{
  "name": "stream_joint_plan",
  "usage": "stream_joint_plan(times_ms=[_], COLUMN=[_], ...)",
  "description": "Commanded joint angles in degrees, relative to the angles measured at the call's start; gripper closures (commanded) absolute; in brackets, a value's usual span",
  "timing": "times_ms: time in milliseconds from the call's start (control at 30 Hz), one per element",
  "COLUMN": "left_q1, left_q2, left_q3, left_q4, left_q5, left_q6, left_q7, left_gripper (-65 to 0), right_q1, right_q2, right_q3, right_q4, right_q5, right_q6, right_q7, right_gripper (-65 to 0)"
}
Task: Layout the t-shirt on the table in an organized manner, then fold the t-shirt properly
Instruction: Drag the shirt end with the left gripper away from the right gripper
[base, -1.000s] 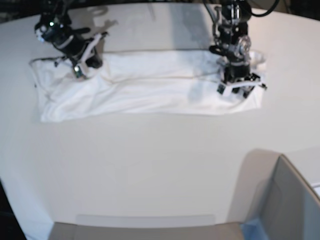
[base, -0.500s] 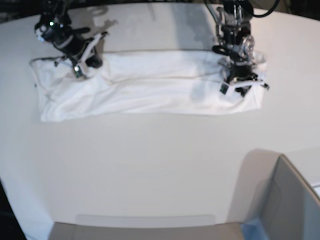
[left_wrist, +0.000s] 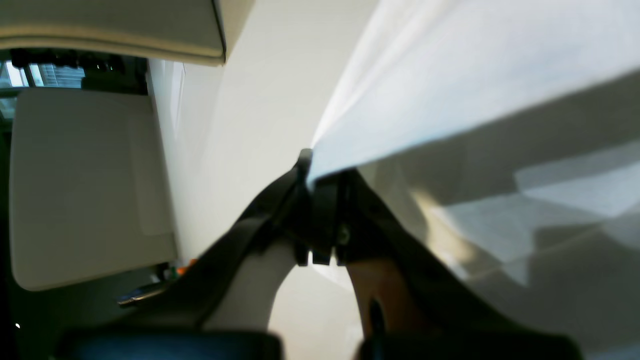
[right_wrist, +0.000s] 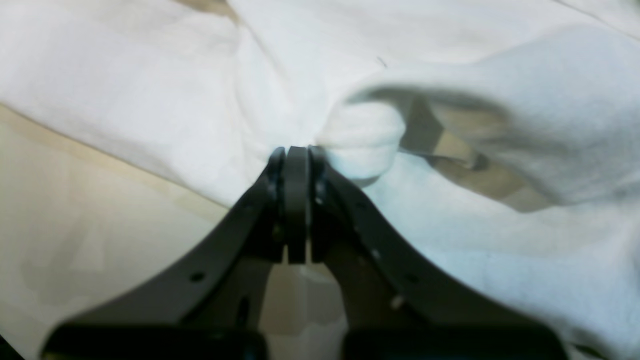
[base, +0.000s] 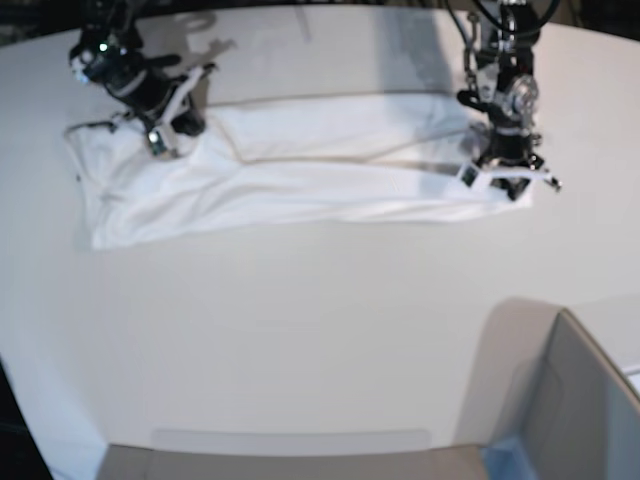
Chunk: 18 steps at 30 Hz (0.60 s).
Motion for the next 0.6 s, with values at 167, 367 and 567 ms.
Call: stream_joint_plan(times_ms=[167,367,567], left_q1=[0.1,0.4,3.2], left_q2=[-3.7,-3.4,-3.4], left_q3=[5.0,6.6,6.3], left_q4=[2.4,2.3,2.5], left_q5=[5.4,16.0,16.9], left_q6=[1.2,1.2,1.2], left_q7=[-0.5,-0.5,-0.5], left_gripper=[0.0,0.0,0.0], right_q1=[0.3,0.3,0.3], right_q2=[0.3,0.3,0.3], right_q3=[0.1,0.0,0.2], right_q4=[1.1,1.0,1.0], right_q5=[0.9,0.9,0.9], right_q6=[0.8,0.8,0.8], right_q7=[1.1,1.1,1.1], right_gripper=[0.0,0.0,0.0])
